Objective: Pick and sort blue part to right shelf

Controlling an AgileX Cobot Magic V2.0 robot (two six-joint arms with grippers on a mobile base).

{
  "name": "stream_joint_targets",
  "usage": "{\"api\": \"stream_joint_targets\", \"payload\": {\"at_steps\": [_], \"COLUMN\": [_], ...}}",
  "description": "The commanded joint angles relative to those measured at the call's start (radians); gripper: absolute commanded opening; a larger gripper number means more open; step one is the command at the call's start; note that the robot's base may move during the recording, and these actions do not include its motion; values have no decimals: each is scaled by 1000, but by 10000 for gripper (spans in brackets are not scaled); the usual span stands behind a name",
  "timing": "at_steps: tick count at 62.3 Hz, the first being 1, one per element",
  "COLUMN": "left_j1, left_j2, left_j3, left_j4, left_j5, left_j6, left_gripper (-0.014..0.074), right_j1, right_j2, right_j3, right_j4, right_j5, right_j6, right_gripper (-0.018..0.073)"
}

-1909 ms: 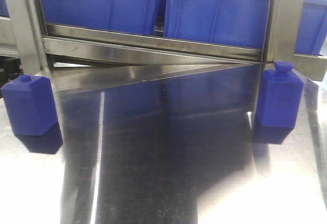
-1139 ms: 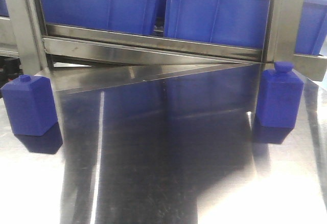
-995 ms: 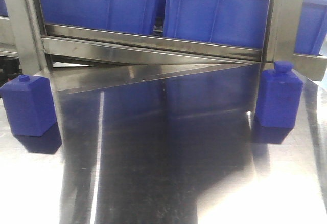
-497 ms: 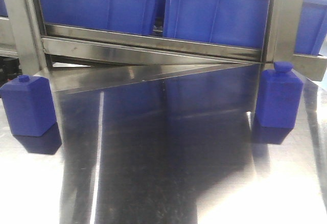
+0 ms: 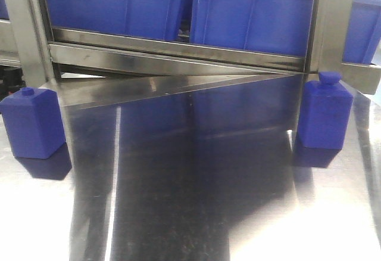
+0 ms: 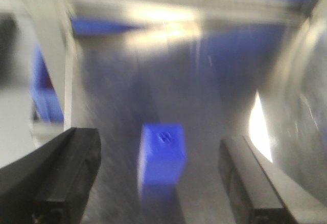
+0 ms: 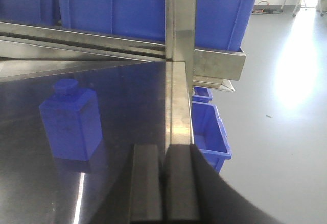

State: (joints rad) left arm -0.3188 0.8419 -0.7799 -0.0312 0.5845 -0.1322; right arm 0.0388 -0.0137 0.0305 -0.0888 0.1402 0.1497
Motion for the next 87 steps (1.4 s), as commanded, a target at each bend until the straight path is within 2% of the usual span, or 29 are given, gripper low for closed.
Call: {"api": "stream_joint_targets", "payload": {"at_steps": [1, 8, 19, 27, 64, 79, 87], "left_j1": [-26, -28, -28, -28, -28, -28, -28], "left_j2": [89, 229, 445, 584, 851, 876, 876], "left_j3": [-104, -215, -419, -526, -567, -567, -567], "left_j4": [-20, -38, -42, -42, -6, -6, -6], "left_j5": [-12, 99, 362, 484, 502, 501, 499], "left_j6": [-1, -1, -5, -8, -12, -12, -12], "left_gripper": [562, 562, 562, 561, 557, 555, 514], "right_j1": [-2, -2, -2, -2, -2, -2, -2], "right_j2": [-18, -18, -18, -18, -18, -18, -18], "right_j3": [-22, -22, -22, -22, -22, -22, -22], "right_j4": [-11, -11, -11, -11, -11, -11, -11], "right_j5": [-90, -90, -90, -90, -94, -94, -94], "right_j6": [-7, -7, -7, -7, -7, -7, -7], "right_gripper": [89, 89, 89, 89, 89, 89, 89]}}
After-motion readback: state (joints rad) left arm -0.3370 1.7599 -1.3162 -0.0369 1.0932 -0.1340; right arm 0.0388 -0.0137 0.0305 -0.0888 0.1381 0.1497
